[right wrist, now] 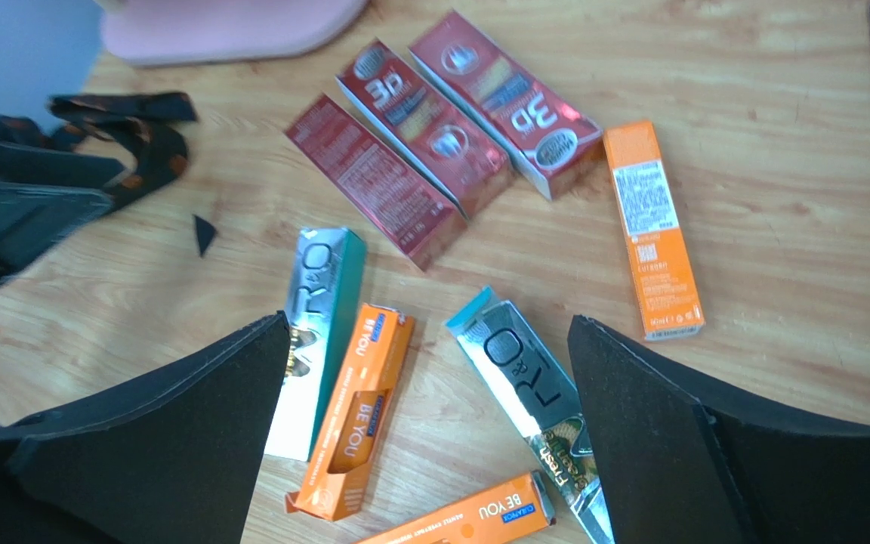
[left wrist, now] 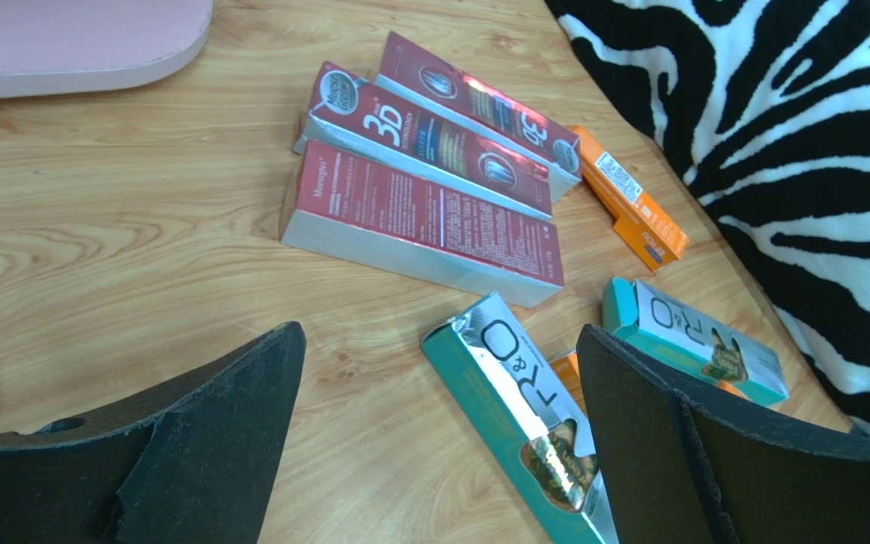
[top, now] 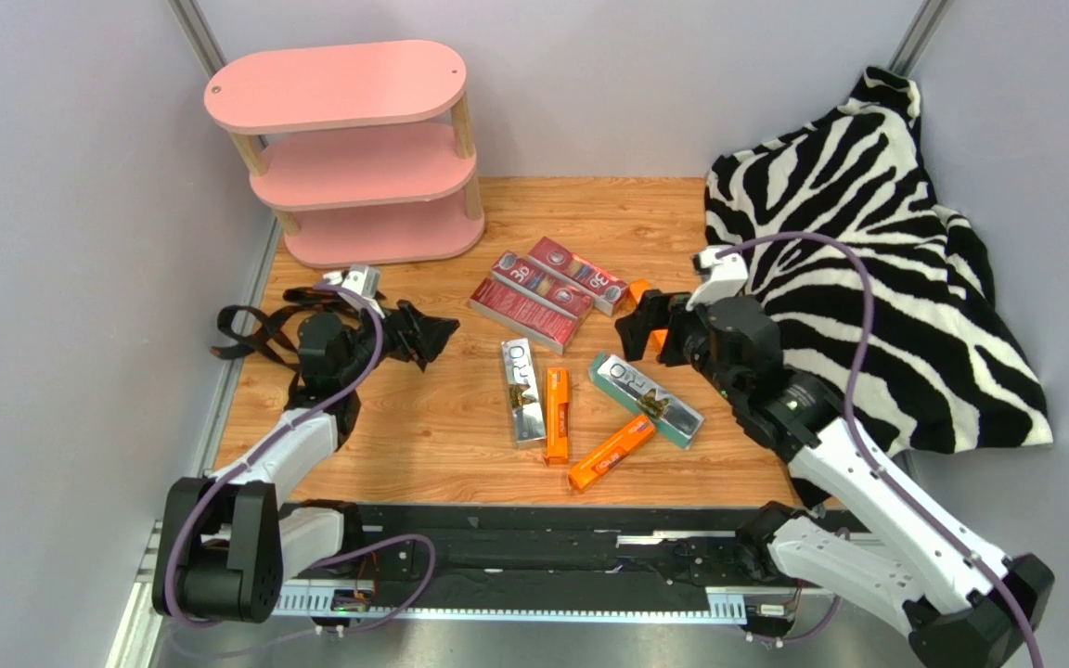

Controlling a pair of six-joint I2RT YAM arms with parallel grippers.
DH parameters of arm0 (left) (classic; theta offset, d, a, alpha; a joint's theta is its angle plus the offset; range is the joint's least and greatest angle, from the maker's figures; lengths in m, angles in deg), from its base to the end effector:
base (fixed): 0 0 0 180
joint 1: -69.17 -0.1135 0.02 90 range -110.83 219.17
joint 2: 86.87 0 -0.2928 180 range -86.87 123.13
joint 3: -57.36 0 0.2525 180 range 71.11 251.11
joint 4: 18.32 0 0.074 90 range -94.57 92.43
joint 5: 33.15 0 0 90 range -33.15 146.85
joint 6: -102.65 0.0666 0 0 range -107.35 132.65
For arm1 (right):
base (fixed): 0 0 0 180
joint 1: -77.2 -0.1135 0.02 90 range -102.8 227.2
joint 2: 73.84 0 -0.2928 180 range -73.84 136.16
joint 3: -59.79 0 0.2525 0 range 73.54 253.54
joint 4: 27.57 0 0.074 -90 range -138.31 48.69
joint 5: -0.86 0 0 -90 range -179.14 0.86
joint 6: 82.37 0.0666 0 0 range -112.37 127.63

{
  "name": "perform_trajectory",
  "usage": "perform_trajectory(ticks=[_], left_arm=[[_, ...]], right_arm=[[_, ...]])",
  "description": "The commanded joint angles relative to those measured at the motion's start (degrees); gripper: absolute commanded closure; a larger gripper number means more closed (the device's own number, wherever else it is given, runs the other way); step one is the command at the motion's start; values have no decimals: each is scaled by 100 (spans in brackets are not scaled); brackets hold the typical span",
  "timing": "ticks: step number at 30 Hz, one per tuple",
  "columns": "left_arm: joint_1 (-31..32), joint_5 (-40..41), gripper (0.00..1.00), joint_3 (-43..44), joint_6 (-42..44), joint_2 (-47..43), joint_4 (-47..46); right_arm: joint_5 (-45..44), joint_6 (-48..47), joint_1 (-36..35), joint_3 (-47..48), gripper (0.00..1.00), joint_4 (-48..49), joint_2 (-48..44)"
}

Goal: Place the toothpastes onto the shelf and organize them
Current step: Pick up the toothpaste from the center of the board.

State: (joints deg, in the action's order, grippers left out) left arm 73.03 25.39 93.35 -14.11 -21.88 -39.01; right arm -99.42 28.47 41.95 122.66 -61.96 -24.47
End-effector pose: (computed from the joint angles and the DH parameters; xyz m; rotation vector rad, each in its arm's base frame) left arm 0.2436 -0.0513 0.2375 0.0691 1.7703 -0.8606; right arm 0.1745 0.1087 0.3449 -0.1251 1.9552 0.4779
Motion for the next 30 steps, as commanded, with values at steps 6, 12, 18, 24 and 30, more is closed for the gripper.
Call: perform_trajectory(ticks=[6,12,18,24,30], left_arm=[[10,1071,1,466,-347,-1460,1966],[71,1248,1,746,-610,-1788,3135],[203,1597,1,1106,-207,-1858,4277],[440,2425,1,1362,-312,-2262,5139],[493,2540,1,1599,-452,-2333,5719]], right_arm=[[-950,500,-958,18,0,-98,925],[-826,500,-1362,368,1,184,1681],[-159,544,-1512,756,3,385,2498],[360,570,-1661,1371,6,588,3586],[405,614,-1880,2232,10,334,4528]])
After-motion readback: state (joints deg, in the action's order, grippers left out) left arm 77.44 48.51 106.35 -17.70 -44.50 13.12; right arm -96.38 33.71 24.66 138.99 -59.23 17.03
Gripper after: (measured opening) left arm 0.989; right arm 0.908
